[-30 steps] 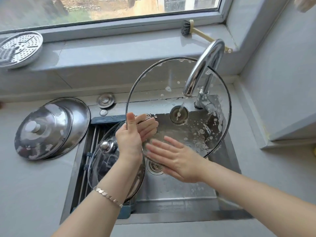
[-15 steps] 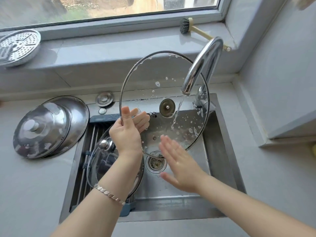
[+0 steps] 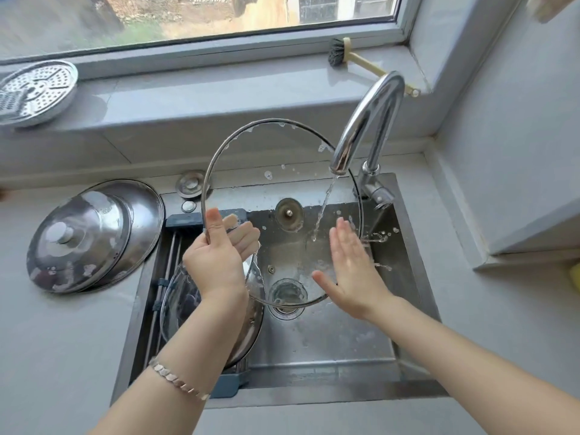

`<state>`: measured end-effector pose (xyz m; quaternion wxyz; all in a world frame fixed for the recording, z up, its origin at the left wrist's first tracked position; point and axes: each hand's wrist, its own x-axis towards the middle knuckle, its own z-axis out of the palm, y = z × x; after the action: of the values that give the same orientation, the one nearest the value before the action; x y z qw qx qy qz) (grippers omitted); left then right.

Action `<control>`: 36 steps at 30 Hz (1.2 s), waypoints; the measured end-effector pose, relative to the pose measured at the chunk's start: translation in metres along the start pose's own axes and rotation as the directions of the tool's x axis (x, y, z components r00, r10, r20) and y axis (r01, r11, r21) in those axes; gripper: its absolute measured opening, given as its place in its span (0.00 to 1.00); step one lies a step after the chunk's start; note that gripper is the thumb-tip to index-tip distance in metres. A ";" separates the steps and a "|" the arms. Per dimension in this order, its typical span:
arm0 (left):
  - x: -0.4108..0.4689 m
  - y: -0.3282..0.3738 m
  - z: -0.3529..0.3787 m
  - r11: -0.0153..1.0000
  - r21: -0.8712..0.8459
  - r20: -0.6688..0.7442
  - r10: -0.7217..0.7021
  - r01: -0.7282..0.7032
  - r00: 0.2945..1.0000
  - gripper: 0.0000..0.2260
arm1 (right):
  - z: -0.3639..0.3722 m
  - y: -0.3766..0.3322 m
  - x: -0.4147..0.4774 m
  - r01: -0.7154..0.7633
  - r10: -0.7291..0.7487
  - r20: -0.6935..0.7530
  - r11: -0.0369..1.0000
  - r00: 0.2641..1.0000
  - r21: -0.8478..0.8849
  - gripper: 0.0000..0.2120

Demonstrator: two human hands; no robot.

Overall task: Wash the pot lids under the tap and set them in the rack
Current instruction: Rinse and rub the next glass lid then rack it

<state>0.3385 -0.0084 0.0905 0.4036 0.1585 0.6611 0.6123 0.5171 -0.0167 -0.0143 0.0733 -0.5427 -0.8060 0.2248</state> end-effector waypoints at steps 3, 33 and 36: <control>-0.003 -0.002 -0.006 0.998 0.036 0.014 -0.054 0.053 0.998 0.17 | 0.008 -0.017 0.000 0.218 -0.215 0.068 0.976 0.974 -0.029 0.42; -0.012 -0.019 -0.015 0.908 0.359 0.166 -0.288 0.214 0.943 0.14 | -0.031 0.053 0.012 -0.513 0.716 -0.142 0.610 0.684 0.604 0.14; -0.013 -0.021 -0.011 0.914 0.372 0.212 -0.257 0.165 0.943 0.15 | -0.052 0.061 0.042 -0.586 0.770 0.089 0.399 0.632 0.705 0.23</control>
<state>0.3446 -0.0289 0.0740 0.5153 0.2325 0.7145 0.4121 0.5707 0.0546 -0.0005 0.2676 -0.7810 -0.3530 0.4404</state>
